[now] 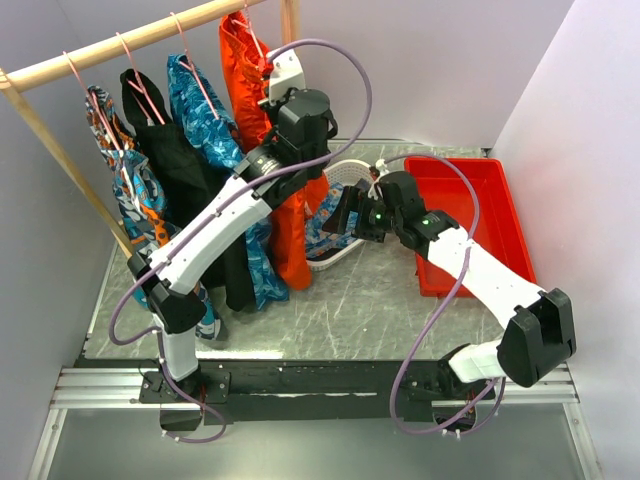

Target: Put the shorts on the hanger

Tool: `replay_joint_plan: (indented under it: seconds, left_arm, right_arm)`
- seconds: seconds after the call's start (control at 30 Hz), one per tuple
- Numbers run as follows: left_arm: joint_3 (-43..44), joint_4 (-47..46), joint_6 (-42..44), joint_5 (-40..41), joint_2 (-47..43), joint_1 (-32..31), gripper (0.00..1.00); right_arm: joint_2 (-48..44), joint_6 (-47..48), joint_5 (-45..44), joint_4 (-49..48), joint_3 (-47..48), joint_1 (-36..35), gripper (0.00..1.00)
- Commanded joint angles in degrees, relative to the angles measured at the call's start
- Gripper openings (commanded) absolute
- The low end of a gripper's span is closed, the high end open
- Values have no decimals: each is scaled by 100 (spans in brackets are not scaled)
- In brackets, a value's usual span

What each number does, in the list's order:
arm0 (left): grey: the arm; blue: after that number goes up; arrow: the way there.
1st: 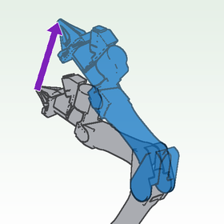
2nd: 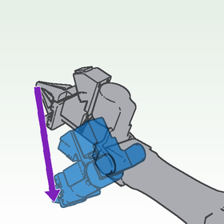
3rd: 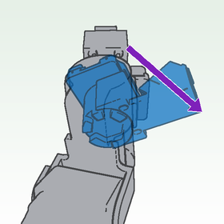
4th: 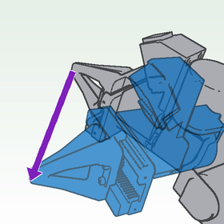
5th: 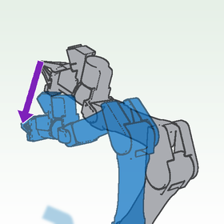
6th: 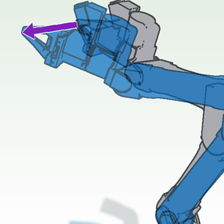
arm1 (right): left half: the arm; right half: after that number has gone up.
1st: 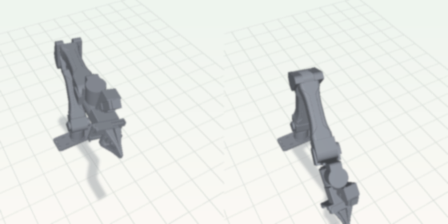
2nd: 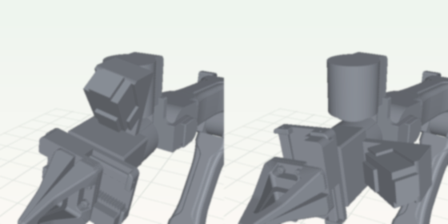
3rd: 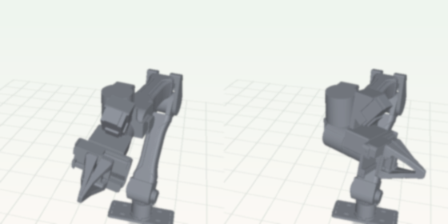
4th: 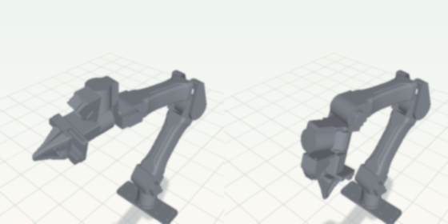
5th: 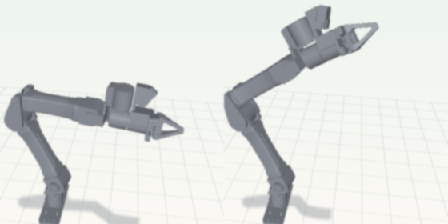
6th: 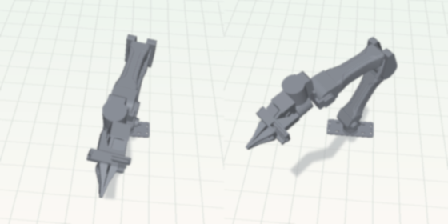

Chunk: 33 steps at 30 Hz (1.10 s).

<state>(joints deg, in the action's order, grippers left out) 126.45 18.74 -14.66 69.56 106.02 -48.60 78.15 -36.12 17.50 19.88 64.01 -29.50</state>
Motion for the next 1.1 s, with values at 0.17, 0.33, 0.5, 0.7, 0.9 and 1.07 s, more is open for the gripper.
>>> replay_joint_plan:
  seconds: [0.17,0.33,0.5,0.7,0.9,1.07]
  left_arm:
    - [205,270,-722,-469,-64,298,1]
    - [-147,323,-987,-654,-213,412,1]
    - [-340,428,-1259,-873,-266,527,1]
    - [-622,323,-1373,-971,-432,553,12]
    - [-841,306,-1417,-1181,-696,553,38]
    - [-1052,446,-1505,-1576,-907,545,69]
  right_arm:
    - [-247,131,-71,-28,-117,-74,100]
    - [-256,140,-80,-28,-169,-92,100]
    - [-265,149,-80,-10,-187,-109,100]
    - [-300,166,-97,16,-169,-118,100]
    - [-379,184,-124,34,-178,-127,100]
    - [-520,193,-220,86,-143,-127,100]
